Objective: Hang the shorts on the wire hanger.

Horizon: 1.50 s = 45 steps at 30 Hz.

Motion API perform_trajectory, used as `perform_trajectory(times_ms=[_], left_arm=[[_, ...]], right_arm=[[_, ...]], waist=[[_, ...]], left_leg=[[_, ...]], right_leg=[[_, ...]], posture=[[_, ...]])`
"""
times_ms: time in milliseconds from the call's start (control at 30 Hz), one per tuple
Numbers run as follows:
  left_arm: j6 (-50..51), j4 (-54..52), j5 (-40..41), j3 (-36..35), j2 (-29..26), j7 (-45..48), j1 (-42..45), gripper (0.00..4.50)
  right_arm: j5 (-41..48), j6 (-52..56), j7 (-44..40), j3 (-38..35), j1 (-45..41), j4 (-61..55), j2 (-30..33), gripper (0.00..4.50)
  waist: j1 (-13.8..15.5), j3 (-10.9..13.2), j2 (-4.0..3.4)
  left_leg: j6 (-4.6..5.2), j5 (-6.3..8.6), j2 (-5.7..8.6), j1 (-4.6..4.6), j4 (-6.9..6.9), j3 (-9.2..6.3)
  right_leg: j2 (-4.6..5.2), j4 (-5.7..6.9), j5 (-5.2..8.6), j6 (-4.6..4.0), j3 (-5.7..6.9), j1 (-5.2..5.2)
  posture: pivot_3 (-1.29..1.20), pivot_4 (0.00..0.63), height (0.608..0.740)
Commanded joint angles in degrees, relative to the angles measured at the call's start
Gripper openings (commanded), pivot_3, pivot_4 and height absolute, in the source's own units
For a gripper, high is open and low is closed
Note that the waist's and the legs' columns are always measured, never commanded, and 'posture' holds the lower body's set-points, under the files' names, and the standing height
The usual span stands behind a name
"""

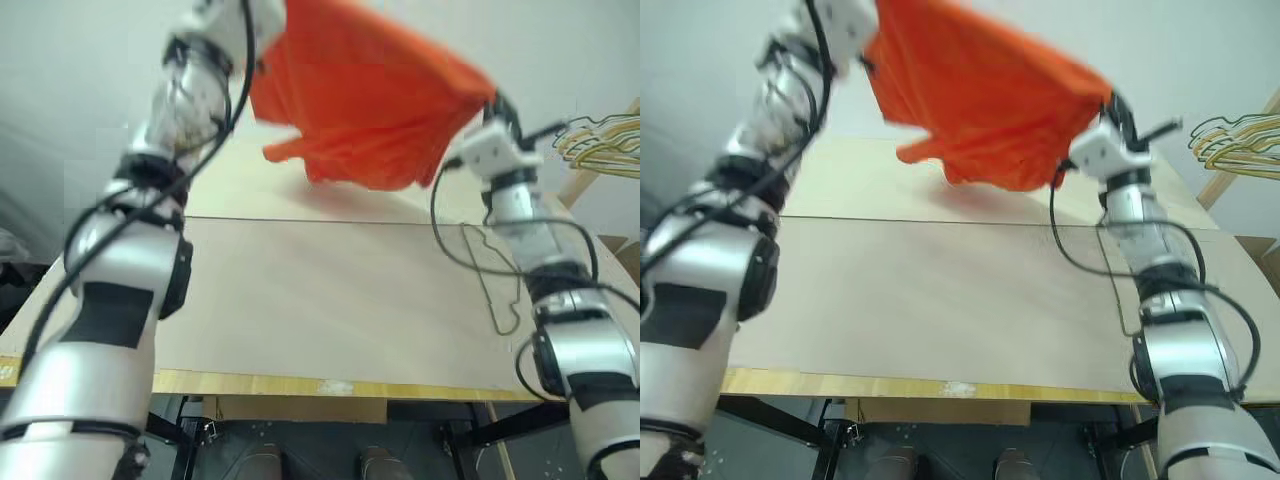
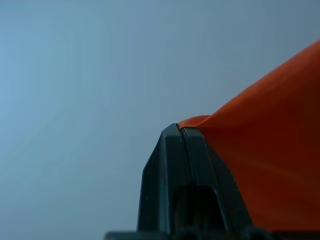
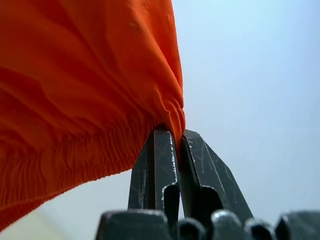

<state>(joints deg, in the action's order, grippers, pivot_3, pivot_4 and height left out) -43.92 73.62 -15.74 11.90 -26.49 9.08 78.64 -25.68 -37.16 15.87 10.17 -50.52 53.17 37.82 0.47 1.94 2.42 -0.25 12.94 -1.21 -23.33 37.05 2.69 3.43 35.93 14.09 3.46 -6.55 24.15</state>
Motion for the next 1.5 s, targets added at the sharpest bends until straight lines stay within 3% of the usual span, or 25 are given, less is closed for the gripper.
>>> perform_trajectory(times_ms=[33,167,300,533,700,900,1133,1500], left_arm=[[-3.4,-12.0,13.5,-3.0,-0.3,25.2,-8.0,0.01],[8.6,-34.9,26.5,-2.0,-5.5,48.0,-23.3,0.01],[21.7,-53.4,31.6,-0.9,-13.5,60.1,-34.5,0.01],[30.8,-69.8,30.5,3.2,-29.8,79.1,-48.1,0.01],[33.3,-73.3,26.8,4.1,-30.6,78.3,-53.4,0.01],[33.3,-72.2,21.5,4.3,-26.3,71.1,-59.5,0.01],[39.0,-75.0,21.7,3.4,-25.6,68.1,-64.6,0.01],[40.7,-82.8,23.9,1.0,-29.5,67.8,-72.7,0.01]], right_arm=[[1.8,-8.1,-9.9,2.0,4.9,-8.2,2.9,0.0],[4.1,-13.9,-22.9,5.3,12.4,-13.7,5.7,0.0],[2.2,-17.6,-29.7,7.6,15.7,-15.8,8.6,0.0],[-3.6,-21.8,-35.2,10.4,18.2,-17.0,12.9,0.0],[-7.4,-22.0,-34.4,10.3,21.2,-18.5,14.2,0.0],[-9.5,-18.8,-32.6,8.9,24.9,-22.8,13.9,0.0],[-9.5,-18.1,-32.6,8.9,28.6,-26.7,14.3,0.0],[-8.3,-19.7,-34.1,9.3,31.9,-29.4,15.7,0.0]], waist=[[-0.8,0.0,0.0],[-3.5,0.0,-0.01],[-5.1,0.0,-0.01],[-5.4,0.1,-0.04],[-4.3,0.1,-0.02],[-4.3,0.1,0.0],[-4.5,0.1,0.0],[-4.2,0.1,0.0]], left_leg=[[-0.01,-0.02,-0.01,0.0,0.11,-0.03],[0.0,-0.03,-0.06,0.06,0.43,-0.19],[0.21,0.05,-0.07,0.2,0.9,-0.29],[0.48,-0.07,-0.2,2.72,0.88,-0.28],[0.52,-0.03,-0.32,3.03,0.85,-0.19],[0.59,0.01,-0.39,2.96,0.85,-0.07],[0.61,0.03,-0.46,3.0,0.79,-0.03],[0.62,0.04,-0.59,3.01,0.77,0.03]], right_leg=[[0.0,0.13,-0.01,0.0,-0.01,0.0],[-0.04,0.41,-0.02,0.0,-0.02,-0.11],[-0.05,1.03,-0.02,0.03,-0.16,-0.22],[-0.12,0.89,0.55,-0.12,-0.06,-2.81],[-0.11,0.85,0.64,-0.2,-0.08,-3.08],[-0.15,0.89,0.43,-0.56,-0.21,-2.97],[-0.2,0.89,0.46,-0.57,-0.24,-2.93],[-0.14,0.87,0.6,-0.36,-0.29,-2.91]], posture=[[0.08,0.0,0.74],[0.08,0.0,0.74],[0.08,0.0,0.74],[0.08,0.0,0.74],[0.07,0.0,0.74],[0.05,0.0,0.74],[0.04,0.0,0.74],[0.06,0.0,0.74]])
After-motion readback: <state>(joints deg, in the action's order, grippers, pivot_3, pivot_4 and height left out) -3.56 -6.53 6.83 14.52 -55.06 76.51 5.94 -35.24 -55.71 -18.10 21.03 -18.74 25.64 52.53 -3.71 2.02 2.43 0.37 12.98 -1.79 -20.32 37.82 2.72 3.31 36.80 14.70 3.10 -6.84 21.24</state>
